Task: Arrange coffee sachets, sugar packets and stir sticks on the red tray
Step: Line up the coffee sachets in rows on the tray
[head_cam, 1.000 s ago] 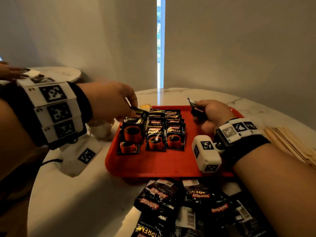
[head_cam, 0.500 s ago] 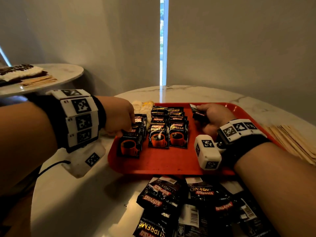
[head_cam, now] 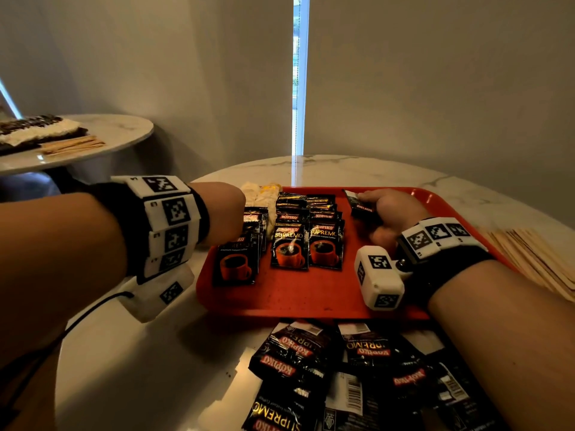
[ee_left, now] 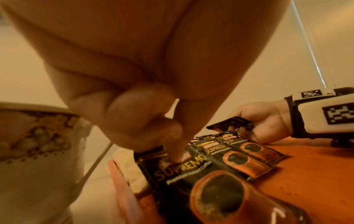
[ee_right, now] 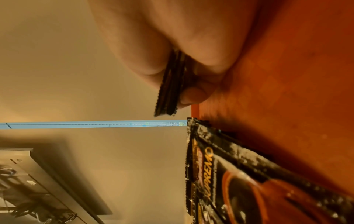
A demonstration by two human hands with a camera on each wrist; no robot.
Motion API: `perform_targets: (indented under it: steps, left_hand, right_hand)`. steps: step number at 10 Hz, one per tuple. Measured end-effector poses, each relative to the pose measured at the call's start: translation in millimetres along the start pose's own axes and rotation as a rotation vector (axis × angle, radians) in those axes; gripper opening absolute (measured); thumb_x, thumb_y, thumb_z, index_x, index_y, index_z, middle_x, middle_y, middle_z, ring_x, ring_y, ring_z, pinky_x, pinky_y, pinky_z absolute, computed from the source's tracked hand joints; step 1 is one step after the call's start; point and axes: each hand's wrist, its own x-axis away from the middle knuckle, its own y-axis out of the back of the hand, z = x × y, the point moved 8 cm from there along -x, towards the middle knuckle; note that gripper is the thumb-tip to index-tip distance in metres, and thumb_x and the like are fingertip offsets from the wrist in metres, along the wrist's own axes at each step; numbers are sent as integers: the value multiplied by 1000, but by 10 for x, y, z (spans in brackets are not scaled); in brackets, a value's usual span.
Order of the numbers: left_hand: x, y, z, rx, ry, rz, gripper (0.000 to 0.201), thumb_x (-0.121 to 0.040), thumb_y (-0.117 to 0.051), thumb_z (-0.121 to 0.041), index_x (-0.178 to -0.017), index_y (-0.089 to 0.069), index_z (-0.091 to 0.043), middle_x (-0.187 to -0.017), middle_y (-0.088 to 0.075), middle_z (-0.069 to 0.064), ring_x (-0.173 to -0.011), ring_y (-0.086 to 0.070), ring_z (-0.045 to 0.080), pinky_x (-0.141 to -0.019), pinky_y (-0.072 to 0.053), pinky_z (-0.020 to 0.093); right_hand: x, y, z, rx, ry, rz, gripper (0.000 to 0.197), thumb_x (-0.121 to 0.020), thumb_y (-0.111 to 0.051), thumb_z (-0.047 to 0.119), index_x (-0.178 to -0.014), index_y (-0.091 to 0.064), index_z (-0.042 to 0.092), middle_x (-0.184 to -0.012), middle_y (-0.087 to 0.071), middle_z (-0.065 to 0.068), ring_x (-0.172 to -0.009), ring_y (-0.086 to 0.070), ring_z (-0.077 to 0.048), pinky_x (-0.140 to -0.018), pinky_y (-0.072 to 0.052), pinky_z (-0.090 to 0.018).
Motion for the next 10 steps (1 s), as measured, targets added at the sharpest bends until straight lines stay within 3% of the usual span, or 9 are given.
perform_targets:
  steps: [1, 2, 4, 5, 6, 7, 8, 9, 10]
  left_hand:
    - [-27, -53, 10, -76, -21, 18, 26, -99, -52, -24, -117, -67, -14, -109, -66, 1, -95, -62, 19, -61, -42, 21]
    - [50, 65, 7, 10, -13, -29, 24, -97, -56, -19, -117, -66, -11, -102, -61, 2, -87, -54, 17, -68, -43, 25]
    - [63, 276, 24, 63, -29, -92, 25, -98, -55, -24, -117, -68, -15, -110, -68, 1, -100, -62, 20, -88, -51, 30]
    - [122, 445, 6, 166, -36, -125, 22, -95, -63, -25, -115, -69, -19, -99, -62, -5, -94, -55, 15, -85, -44, 27]
    - [172, 543, -41, 260, -56, -178, 13, -93, -66, -27, -107, -65, -27, -96, -61, -8, -84, -54, 12, -79, -43, 26]
    - [276, 551, -195, 356, -114, -212, 13, -90, -69, -39, -97, -59, -33, -90, -59, -13, -77, -52, 3, -66, -40, 26]
    - [365, 555, -406, 433, -198, -230, 21, -86, -70, -48, -100, -59, -36, -95, -58, -15, -80, -51, 1, -65, -39, 25]
    - [427, 685, -533, 539, -269, -299, 26, -87, -71, -45, -109, -59, -39, -100, -58, -17, -83, -53, -2, -63, -41, 21]
    - [440, 831, -635, 571, -340, -389, 32, -87, -71, -40, -118, -61, -43, -105, -57, -19, -83, -52, -5, -65, -40, 17]
  right_hand:
    - [5, 6, 3, -2, -1, -2, 31, -90, -63, 17, -118, -65, 3, -116, -73, -17, -107, -71, -31, -99, -52, -50]
    - [20, -8, 8, -4, 2, 5, 30, -92, -61, 17, -119, -65, 3, -112, -72, -15, -98, -71, -29, -100, -52, -49]
    - [69, -12, 21, -8, 10, 4, 23, -94, -61, 15, -113, -65, 2, -114, -72, -17, -107, -71, -31, -99, -53, -51]
    - [101, -15, 34, -1, 15, -12, 17, -93, -63, 14, -107, -65, 5, -113, -73, -18, -105, -72, -31, -96, -55, -50]
    - [106, -1, 41, 19, 17, -24, 27, -89, -67, 16, -114, -67, 6, -111, -74, -16, -99, -73, -31, -95, -55, -49]
    - [139, -49, 81, 35, 30, 10, 32, -90, -64, 18, -116, -65, 1, -102, -72, -13, -84, -71, -27, -92, -55, -42]
    - [260, -128, 193, 33, 62, 60, 13, -96, -59, 18, -100, -64, 6, -81, -66, -11, -58, -61, -19, -52, -51, -26]
    - [378, -227, 295, 54, 87, 135, 13, -99, -56, 17, -95, -61, 6, -72, -62, -8, -49, -55, -13, -38, -40, -21]
    - [552, -379, 333, 58, 80, 224, 15, -101, -51, 15, -94, -59, 5, -67, -57, -6, -44, -51, -11, -36, -36, -18]
